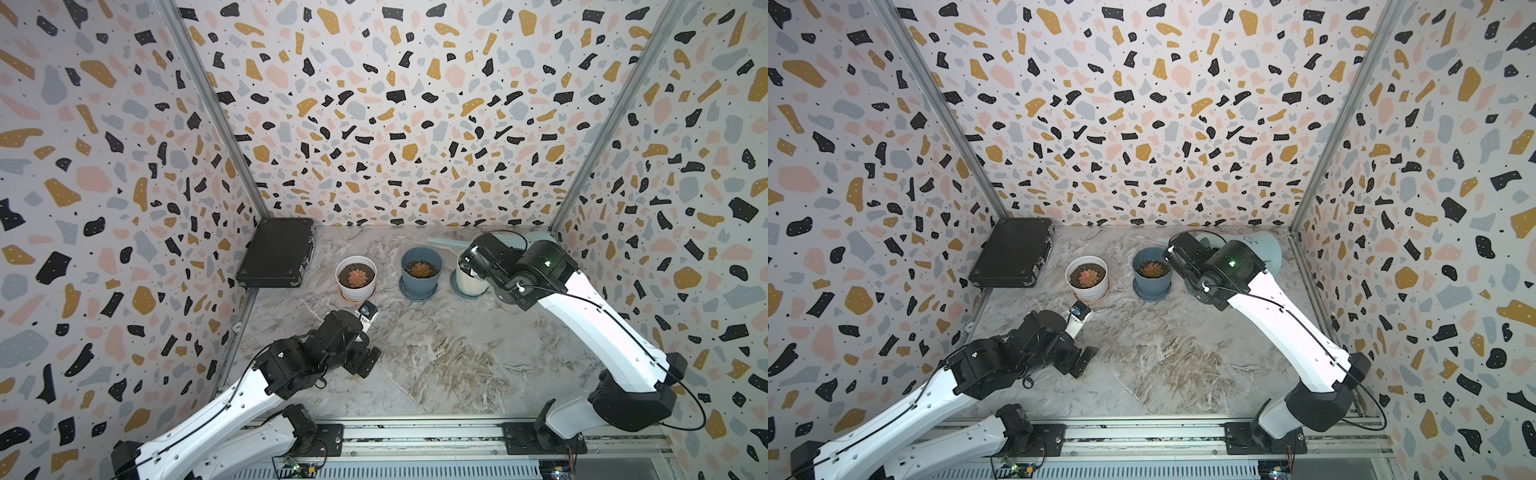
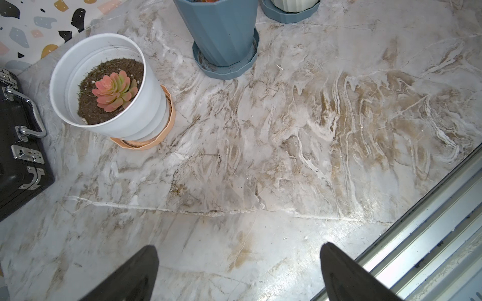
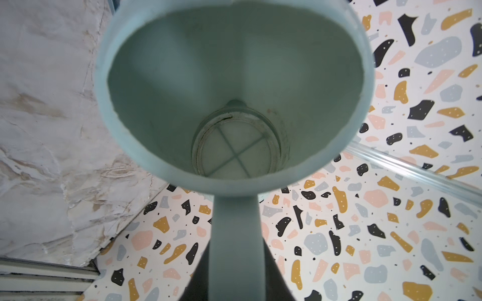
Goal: Water the succulent around the soil edge
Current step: Water the soil of the potted plant with water.
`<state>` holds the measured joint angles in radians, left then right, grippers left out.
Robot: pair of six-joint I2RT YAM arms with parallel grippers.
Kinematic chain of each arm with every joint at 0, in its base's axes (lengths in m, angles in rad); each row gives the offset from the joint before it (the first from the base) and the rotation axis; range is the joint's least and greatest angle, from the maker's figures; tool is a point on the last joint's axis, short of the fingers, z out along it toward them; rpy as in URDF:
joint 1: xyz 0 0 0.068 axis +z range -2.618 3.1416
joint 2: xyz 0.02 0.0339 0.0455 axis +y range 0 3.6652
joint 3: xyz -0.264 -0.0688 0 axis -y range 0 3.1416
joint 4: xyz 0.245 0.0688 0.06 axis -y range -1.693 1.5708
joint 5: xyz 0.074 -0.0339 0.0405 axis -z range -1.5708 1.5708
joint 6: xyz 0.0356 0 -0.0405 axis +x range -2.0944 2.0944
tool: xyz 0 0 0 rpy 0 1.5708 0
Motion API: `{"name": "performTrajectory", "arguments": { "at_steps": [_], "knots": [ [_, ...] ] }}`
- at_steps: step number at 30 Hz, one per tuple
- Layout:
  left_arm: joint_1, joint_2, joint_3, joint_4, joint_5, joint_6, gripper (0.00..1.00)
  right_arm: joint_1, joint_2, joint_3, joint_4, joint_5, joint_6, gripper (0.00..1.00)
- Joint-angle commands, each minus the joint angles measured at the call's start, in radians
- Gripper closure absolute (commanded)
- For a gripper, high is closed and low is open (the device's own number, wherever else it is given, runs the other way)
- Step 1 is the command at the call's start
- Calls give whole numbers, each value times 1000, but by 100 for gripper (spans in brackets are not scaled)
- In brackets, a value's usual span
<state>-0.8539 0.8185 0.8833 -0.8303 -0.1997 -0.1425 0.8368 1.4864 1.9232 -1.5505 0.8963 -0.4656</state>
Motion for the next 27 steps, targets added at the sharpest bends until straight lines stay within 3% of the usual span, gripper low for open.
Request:
{"name": "performTrajectory", "arguments": {
  "at_steps": [1, 7, 15, 18, 22, 27],
  "knots": [
    [-5, 5, 30, 2, -26, 10, 1, -1, -97, 65, -64, -5, 185, 100],
    [-2, 4, 43, -10, -91, -21, 1, 2, -283, 22, -46, -171, 550, 100],
    [20, -10, 60, -5, -136, -66, 1, 13, -724, -512, 332, -355, 1053, 100],
    [29, -11, 70, -10, -145, -71, 1, 25, -809, -670, 442, -336, 1126, 100],
    [42, -15, 70, -23, -154, -72, 0, 57, -822, -788, 584, -297, 1124, 100],
    [50, -10, 79, -28, -198, -31, 1, 204, -767, -920, 760, -161, 1180, 100]
  ]
}}
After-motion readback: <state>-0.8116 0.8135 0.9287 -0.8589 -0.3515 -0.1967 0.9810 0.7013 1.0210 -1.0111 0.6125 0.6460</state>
